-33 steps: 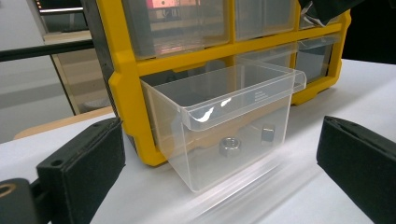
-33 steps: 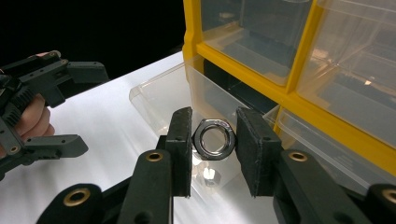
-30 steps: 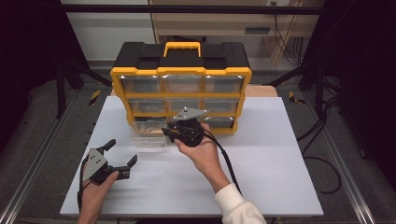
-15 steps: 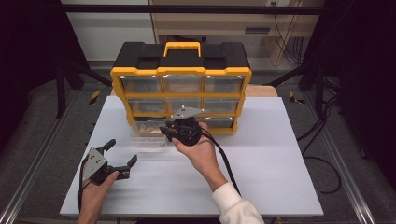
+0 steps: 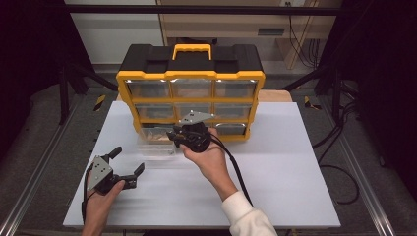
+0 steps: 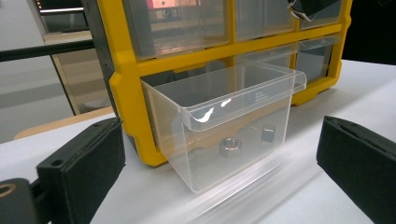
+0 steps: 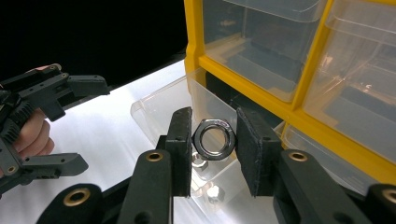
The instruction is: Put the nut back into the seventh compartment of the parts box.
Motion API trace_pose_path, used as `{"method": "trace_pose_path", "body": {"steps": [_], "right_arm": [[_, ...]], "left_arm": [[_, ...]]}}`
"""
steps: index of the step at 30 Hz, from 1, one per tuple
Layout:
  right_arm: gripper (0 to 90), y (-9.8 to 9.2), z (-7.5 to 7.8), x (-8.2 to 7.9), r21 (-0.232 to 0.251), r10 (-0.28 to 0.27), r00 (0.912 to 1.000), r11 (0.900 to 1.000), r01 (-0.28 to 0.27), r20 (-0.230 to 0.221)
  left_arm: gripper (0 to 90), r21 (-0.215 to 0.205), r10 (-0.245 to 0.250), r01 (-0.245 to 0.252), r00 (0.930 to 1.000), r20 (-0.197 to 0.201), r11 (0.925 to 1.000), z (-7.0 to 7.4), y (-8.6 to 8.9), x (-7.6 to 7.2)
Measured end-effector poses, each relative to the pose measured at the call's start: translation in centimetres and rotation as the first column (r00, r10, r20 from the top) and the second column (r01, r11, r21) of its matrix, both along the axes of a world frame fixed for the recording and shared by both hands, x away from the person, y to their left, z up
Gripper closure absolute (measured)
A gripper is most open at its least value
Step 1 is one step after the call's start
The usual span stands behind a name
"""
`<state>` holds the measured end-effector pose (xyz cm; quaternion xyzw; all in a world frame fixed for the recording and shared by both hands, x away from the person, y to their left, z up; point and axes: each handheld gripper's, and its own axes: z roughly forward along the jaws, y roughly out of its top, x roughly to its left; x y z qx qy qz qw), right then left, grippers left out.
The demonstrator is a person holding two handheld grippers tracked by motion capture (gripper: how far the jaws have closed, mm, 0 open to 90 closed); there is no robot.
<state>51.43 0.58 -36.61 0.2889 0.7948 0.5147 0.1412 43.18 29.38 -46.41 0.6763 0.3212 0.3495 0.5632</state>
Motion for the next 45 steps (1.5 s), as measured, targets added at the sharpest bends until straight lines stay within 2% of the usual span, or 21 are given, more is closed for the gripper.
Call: {"method": "trace_pose_path", "body": {"steps": [18, 45], "right_arm": [[67.5, 0.4, 0.1, 0.2, 0.008, 0.001, 1.0, 1.0, -0.002, 0.008], [67.5, 1.6, -0.5, 0.8, 0.023, 0.001, 1.0, 1.0, -0.001, -0.009]], "left_arm": [[0.9, 0.001, 0.0, 0.0, 1.0, 0.0, 1.0, 0.0, 0.0, 0.0], [1.0, -0.001, 0.0, 0.0, 1.0, 0.0, 1.0, 0.0, 0.0, 0.0]]}}
